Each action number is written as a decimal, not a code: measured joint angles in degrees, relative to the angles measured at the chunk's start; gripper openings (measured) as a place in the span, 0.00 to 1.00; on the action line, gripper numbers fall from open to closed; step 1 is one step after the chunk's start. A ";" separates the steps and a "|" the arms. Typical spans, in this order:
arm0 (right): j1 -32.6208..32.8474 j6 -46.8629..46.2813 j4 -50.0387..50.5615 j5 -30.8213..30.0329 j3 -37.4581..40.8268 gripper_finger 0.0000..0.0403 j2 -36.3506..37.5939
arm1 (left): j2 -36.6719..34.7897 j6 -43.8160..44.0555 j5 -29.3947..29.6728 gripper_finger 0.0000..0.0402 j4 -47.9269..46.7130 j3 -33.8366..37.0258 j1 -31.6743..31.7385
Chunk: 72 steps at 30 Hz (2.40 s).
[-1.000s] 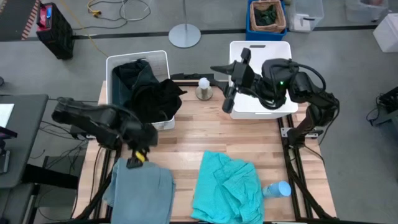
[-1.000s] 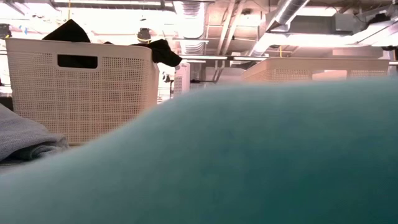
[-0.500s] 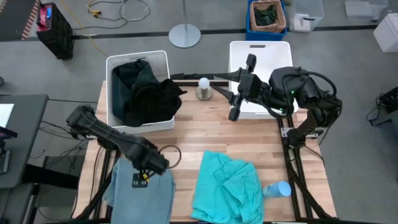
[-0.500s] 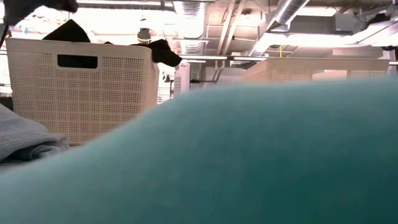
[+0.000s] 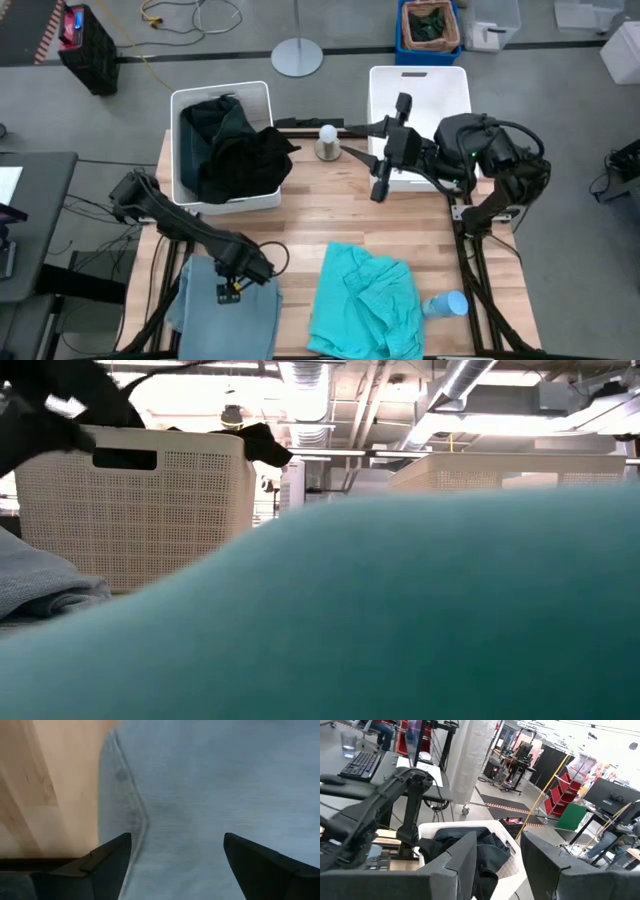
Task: Sort clothes
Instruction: Put the blue pants into the right white laundry bin
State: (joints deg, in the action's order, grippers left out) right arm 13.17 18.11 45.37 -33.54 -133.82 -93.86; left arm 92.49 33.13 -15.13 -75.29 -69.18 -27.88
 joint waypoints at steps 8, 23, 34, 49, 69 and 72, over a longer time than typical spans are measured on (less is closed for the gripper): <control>0.51 -0.09 1.04 0.00 0.00 0.42 0.00 | -0.07 2.29 -3.63 0.78 6.76 7.79 0.02; 1.11 -2.36 2.00 0.02 0.00 0.42 0.00 | -0.19 2.26 -13.13 0.74 26.92 20.32 -1.12; 1.11 -3.92 2.25 0.04 0.00 0.42 -0.02 | -0.35 2.29 -10.50 0.58 31.22 25.59 -1.40; 2.64 -3.70 1.44 -3.03 -0.02 0.42 0.49 | -3.50 -0.51 -3.16 0.17 32.28 22.77 -1.18; 4.09 0.43 -5.10 -5.53 -0.04 0.42 3.89 | -31.85 -10.84 21.48 0.13 33.21 -1.82 7.26; 4.09 0.91 -5.17 -5.53 -0.04 0.42 3.93 | -32.17 -15.24 22.80 0.13 36.05 -6.94 10.31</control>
State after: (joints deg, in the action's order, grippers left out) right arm 17.26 19.02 40.20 -39.07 -133.86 -89.93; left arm 60.31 17.89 7.67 -39.24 -76.12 -17.57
